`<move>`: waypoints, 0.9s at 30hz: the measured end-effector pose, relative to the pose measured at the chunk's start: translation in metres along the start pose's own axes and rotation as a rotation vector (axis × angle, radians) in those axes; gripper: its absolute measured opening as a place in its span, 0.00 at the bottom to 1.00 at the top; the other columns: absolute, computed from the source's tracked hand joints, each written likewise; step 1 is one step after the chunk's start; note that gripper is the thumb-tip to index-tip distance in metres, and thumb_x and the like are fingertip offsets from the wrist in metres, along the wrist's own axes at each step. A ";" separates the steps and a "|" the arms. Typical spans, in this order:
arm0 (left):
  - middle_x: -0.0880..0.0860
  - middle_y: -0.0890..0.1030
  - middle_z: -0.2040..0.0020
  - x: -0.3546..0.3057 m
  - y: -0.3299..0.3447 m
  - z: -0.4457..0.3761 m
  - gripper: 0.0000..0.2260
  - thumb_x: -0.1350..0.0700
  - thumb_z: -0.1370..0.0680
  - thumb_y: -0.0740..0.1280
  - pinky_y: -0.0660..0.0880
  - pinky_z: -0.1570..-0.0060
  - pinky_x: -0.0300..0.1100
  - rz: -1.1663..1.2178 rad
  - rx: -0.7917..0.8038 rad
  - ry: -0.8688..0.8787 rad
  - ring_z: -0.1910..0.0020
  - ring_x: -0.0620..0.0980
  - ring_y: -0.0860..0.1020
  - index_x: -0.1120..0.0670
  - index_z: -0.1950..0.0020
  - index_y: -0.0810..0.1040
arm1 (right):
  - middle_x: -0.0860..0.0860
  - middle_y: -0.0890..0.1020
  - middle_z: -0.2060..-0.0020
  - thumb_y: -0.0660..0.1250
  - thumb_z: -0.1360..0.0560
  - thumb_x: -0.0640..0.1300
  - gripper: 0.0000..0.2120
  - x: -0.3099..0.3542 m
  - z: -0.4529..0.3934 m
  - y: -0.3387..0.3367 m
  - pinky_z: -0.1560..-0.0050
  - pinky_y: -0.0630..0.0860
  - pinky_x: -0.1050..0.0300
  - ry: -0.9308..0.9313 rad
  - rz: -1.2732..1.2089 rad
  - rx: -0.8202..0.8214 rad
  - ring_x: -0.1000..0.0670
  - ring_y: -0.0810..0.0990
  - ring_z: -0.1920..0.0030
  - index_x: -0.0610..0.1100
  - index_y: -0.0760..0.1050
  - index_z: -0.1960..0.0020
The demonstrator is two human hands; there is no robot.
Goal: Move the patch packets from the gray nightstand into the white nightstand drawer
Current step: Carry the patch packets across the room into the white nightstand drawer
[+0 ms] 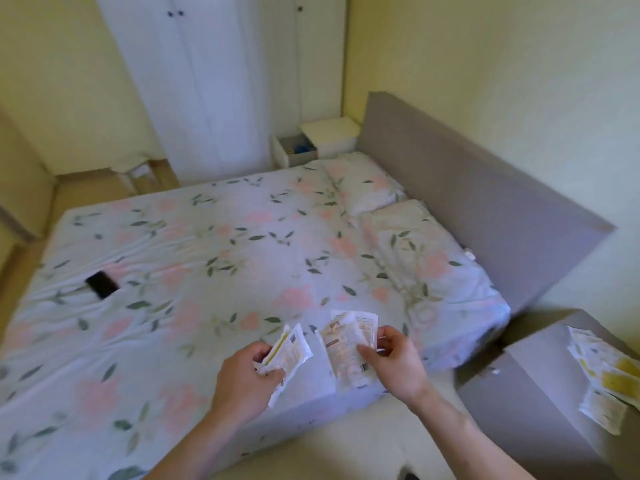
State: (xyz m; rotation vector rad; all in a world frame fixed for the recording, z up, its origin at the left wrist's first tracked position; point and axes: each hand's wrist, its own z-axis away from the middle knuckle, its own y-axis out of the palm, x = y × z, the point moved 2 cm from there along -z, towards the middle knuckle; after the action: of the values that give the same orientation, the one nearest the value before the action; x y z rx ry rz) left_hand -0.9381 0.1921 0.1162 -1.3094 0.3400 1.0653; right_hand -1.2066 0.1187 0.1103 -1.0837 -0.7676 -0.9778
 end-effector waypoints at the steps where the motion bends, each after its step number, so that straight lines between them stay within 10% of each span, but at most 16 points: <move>1: 0.40 0.83 0.60 0.019 -0.026 0.005 0.08 0.56 0.32 0.75 0.73 0.69 0.40 -0.001 -0.030 -0.013 0.68 0.43 0.80 0.43 0.57 0.82 | 0.50 0.87 0.60 0.75 0.26 0.41 0.06 0.011 0.007 0.029 0.62 0.83 0.51 -0.015 -0.002 0.018 0.47 0.86 0.61 0.42 0.79 0.53; 11: 0.42 0.84 0.57 0.151 -0.239 0.029 0.11 0.56 0.29 0.75 0.82 0.63 0.47 0.088 -0.251 -0.120 0.61 0.43 0.83 0.40 0.53 0.81 | 0.56 0.86 0.63 0.73 0.24 0.40 0.05 0.134 0.044 0.256 0.64 0.81 0.58 -0.140 0.091 0.304 0.55 0.83 0.67 0.45 0.77 0.56; 27: 0.44 0.82 0.58 0.344 -0.545 -0.027 0.09 0.58 0.24 0.75 0.69 0.71 0.38 0.071 -0.500 -0.304 0.67 0.44 0.77 0.44 0.51 0.80 | 0.52 0.86 0.56 0.75 0.25 0.45 0.06 0.275 0.023 0.626 0.55 0.85 0.50 -0.239 0.162 0.523 0.51 0.86 0.58 0.47 0.80 0.49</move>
State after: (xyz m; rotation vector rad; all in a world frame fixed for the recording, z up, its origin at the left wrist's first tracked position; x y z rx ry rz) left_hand -0.3239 0.3769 0.1884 -1.5492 -0.1209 1.4465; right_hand -0.5250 0.1658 0.1363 -0.7916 -1.0428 -0.4709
